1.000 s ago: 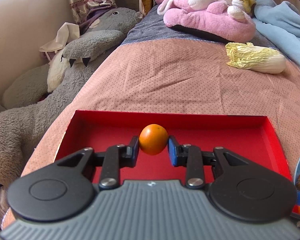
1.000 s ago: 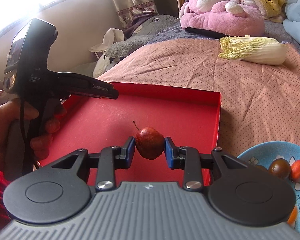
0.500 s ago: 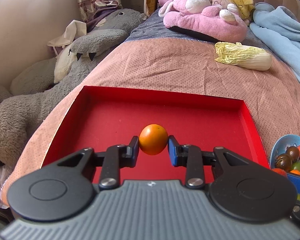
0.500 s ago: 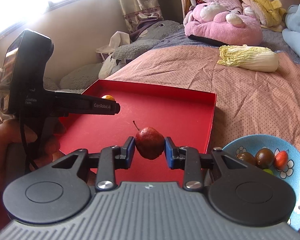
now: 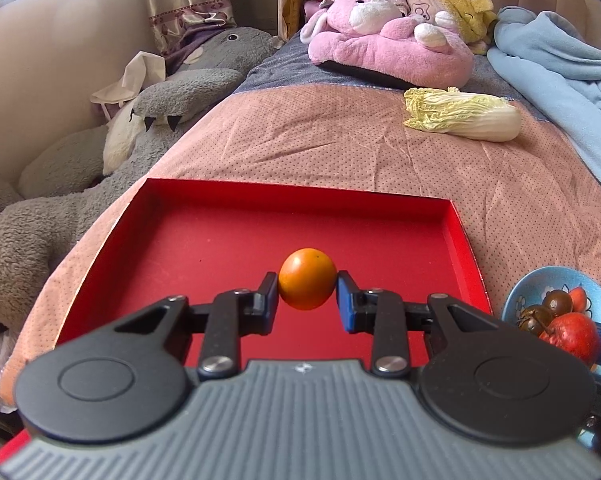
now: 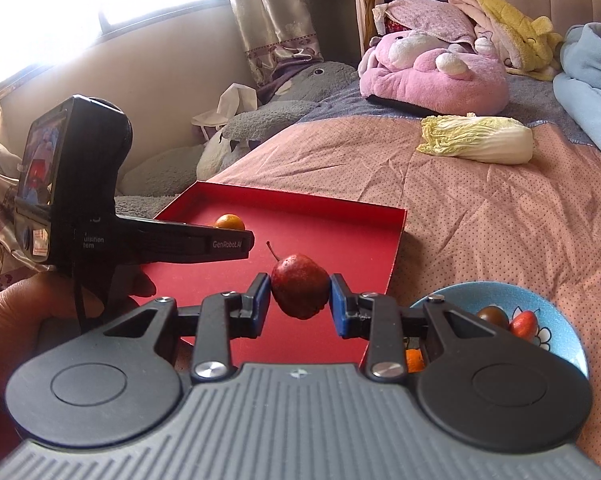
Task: Organize fruits
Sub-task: 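Place the red fruit on the tiger plate with the right tool while the left tool carries the orange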
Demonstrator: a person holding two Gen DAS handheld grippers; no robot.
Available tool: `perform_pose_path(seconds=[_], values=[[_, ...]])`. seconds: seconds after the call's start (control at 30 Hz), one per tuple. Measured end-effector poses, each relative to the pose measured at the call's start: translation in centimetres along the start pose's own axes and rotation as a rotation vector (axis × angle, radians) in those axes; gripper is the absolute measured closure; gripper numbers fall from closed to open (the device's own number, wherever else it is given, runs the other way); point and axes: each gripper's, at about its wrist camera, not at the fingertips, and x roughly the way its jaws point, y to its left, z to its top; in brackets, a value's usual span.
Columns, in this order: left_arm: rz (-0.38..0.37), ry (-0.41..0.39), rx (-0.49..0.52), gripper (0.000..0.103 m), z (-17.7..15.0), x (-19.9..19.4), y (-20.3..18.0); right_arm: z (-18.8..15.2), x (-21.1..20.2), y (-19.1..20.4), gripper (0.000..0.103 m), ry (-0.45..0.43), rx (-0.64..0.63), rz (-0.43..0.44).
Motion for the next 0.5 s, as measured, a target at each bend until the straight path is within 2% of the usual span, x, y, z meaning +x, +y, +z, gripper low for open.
perform_pose_path(seconds=[0.5], values=[[-0.028, -0.011, 0.061, 0.069, -0.3, 0.0, -3.5, -1.9, -3.2, -6.1, 0.066, -0.009, 0.089, -0.114]])
